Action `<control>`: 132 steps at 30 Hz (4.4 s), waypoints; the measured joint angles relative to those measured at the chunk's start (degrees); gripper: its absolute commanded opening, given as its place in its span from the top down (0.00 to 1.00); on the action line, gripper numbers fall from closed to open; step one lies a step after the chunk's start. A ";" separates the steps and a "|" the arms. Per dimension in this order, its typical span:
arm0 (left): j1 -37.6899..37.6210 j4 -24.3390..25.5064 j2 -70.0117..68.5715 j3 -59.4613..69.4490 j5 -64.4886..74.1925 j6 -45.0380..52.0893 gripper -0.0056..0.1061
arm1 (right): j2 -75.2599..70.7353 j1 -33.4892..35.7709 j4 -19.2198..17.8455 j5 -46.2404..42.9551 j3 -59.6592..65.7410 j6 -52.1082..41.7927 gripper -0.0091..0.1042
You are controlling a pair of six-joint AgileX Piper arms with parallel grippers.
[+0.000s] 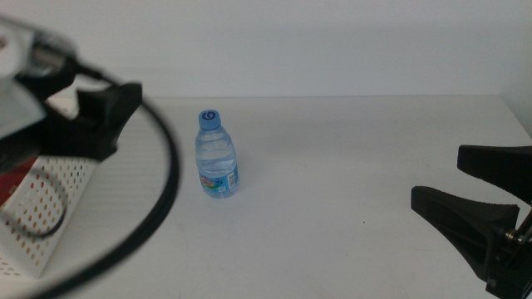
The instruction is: Use arms to grab the bottles and put them into the dustbin to the left of the table.
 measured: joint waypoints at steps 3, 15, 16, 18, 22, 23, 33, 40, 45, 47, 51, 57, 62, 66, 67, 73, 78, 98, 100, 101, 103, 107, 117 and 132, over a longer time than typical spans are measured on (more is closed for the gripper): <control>1.55 0.09 5.08 -1.68 -3.35 0.00 0.29 | 0.00 0.00 0.00 0.00 0.00 0.00 0.39; 4.58 4.04 19.06 -1.80 -7.77 0.00 0.14 | 0.00 0.00 0.00 0.00 0.00 0.00 0.39; 4.58 4.92 20.00 -1.80 -8.31 0.00 0.14 | 0.00 0.00 0.00 0.00 0.00 0.00 0.39; 4.58 6.47 21.63 -1.80 -9.88 0.00 0.14 | 0.00 0.00 0.00 0.00 0.00 0.00 0.39; 4.58 7.95 24.60 -0.27 -15.87 -0.49 0.14 | 0.00 0.00 0.00 0.00 0.00 0.00 0.39; 4.58 8.06 25.33 0.33 -17.66 -1.00 0.14 | 0.00 0.00 0.00 0.00 0.00 0.00 0.39; 4.58 8.47 33.36 6.37 -35.11 -2.82 0.14 | 0.00 0.00 0.05 0.00 0.00 0.00 0.39; 4.58 4.81 38.52 11.96 -52.68 -5.31 0.14 | 0.00 0.00 0.00 0.00 0.00 0.00 0.39; 4.58 4.18 43.11 12.72 -60.53 -3.74 0.14 | 0.00 0.00 0.00 0.00 0.00 0.00 0.39; 4.58 5.27 45.36 12.72 -63.57 -3.82 0.14 | 0.00 0.00 0.00 0.00 0.00 0.00 0.39; 4.58 7.25 49.31 12.72 -71.07 -4.84 0.14 | 0.00 0.00 0.00 0.00 0.00 0.00 0.39; 4.58 6.78 52.95 12.72 -73.99 -5.24 0.14 | 0.00 0.00 0.04 0.00 0.00 0.00 0.39; 4.58 5.97 54.13 11.30 -74.05 -5.14 0.14 | 0.00 0.00 0.04 0.00 0.00 0.00 0.39; 4.58 5.74 56.32 7.86 -73.27 -5.97 0.14 | 0.00 0.00 0.04 0.00 0.00 0.00 0.39; 4.58 5.74 56.85 7.10 -72.66 -6.24 0.14 | 0.00 0.00 0.04 0.00 0.00 0.00 0.39; 4.58 5.74 60.84 2.81 -71.41 -7.07 0.14 | 0.00 0.00 0.04 0.00 0.00 0.00 0.39; 4.58 5.74 65.60 -0.59 -71.41 -7.20 0.14 | 0.00 0.00 0.04 0.00 0.00 0.00 0.39; 4.58 3.80 71.38 -2.32 -73.90 -15.29 0.57 | 0.00 0.00 0.04 0.00 0.00 0.00 0.39; 4.58 3.86 71.38 -2.32 -73.75 -16.00 0.72 | 0.00 0.00 0.04 0.00 0.00 0.00 0.39; 4.58 4.20 71.28 -2.32 -73.41 -16.59 0.78 | 0.00 0.00 0.04 0.00 0.00 0.00 0.39; 4.64 5.31 70.30 -2.06 -71.60 -18.68 0.92 | 0.00 0.00 0.04 0.00 0.00 0.00 0.39; 4.64 8.50 66.21 -0.36 -65.56 -19.22 0.99 | 0.00 0.00 0.04 0.00 0.00 0.00 0.39; 4.57 14.17 45.39 0.62 -38.28 -17.59 0.99 | 0.00 0.00 0.04 0.00 0.00 0.00 0.39; 4.57 13.67 24.32 -9.48 6.78 -22.71 0.99 | 0.00 0.00 0.04 0.00 0.00 0.00 0.39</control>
